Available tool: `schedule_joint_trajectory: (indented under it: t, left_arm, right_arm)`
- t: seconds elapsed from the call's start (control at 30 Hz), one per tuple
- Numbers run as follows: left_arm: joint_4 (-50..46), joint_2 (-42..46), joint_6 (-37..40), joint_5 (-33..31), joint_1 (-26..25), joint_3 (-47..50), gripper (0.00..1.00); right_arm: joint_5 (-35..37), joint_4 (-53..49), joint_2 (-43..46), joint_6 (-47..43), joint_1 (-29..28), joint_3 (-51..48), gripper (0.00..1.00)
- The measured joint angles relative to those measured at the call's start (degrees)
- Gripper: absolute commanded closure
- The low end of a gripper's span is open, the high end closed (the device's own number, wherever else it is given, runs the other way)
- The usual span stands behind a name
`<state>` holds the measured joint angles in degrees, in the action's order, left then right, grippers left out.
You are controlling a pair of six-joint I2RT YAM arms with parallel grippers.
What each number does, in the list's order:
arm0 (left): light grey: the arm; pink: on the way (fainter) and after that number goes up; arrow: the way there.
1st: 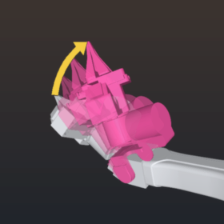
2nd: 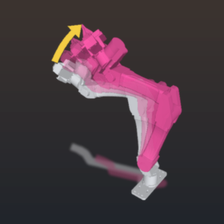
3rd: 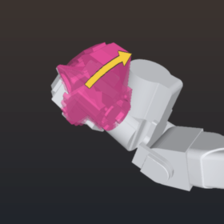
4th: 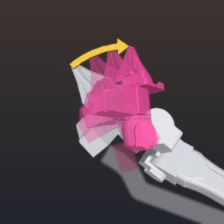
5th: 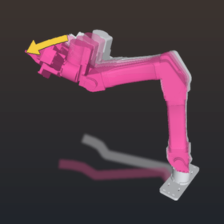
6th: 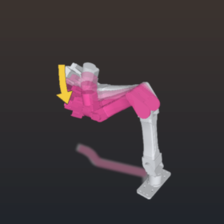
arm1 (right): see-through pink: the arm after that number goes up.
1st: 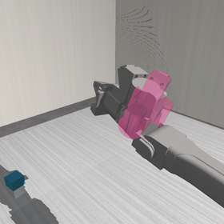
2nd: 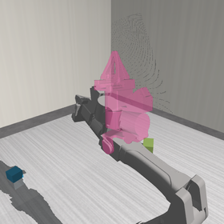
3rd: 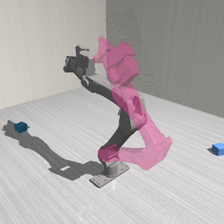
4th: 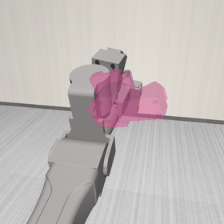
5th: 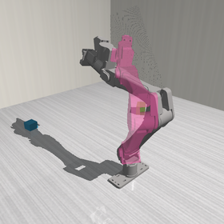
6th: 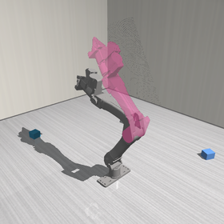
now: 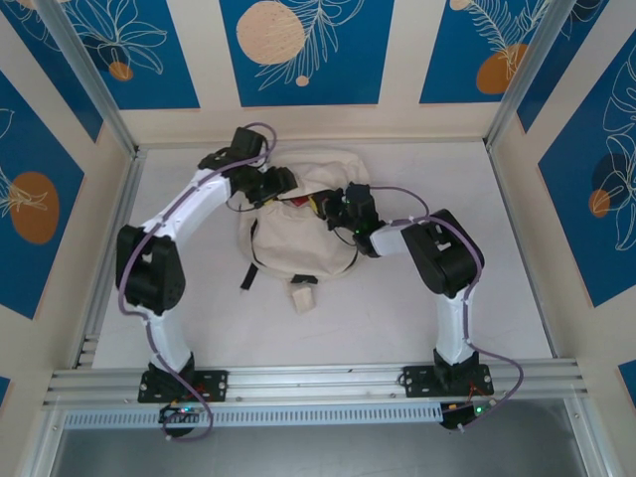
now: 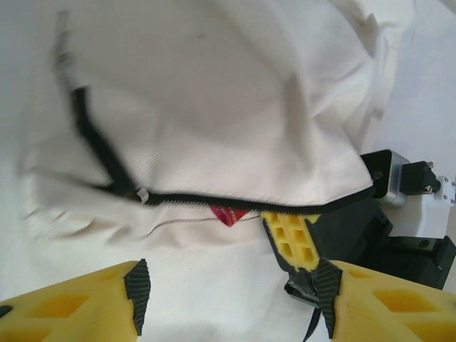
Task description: Pack books, pencil case, and school supplies into a backpack
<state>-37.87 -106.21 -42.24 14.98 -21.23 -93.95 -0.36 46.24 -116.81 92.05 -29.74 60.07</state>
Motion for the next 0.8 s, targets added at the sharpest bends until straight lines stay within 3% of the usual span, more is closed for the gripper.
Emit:
schedule_joint_trajectory:
  t: [0.13,0.27,0.53,0.67,0.8]
  left_arm:
    - [2.38,4.55,-0.55,-0.44,3.32,7.48,0.33]
    - [3.85,5.88,-0.17,-0.44,5.35,12.94,0.33]
    - [6.12,5.53,3.45,-2.14,6.49,20.65,0.36]
    - [7.58,4.79,5.14,-1.64,6.49,23.50,0.49]
    - [9.44,4.46,5.95,-0.13,5.84,26.23,0.65]
  right_arm:
    - [-1.14,-0.52,-0.39,-0.07,-1.44,0.76,0.74]
    - [-3.63,-3.23,1.33,-1.66,-1.51,-0.15,0.72]
    - [-6.84,-18.32,9.33,-8.46,-1.66,-2.05,0.70]
    - [-7.17,-28.70,12.37,-14.27,-2.38,-0.59,0.72]
    - [-6.19,-39.74,13.11,-20.96,-3.69,3.78,0.85]
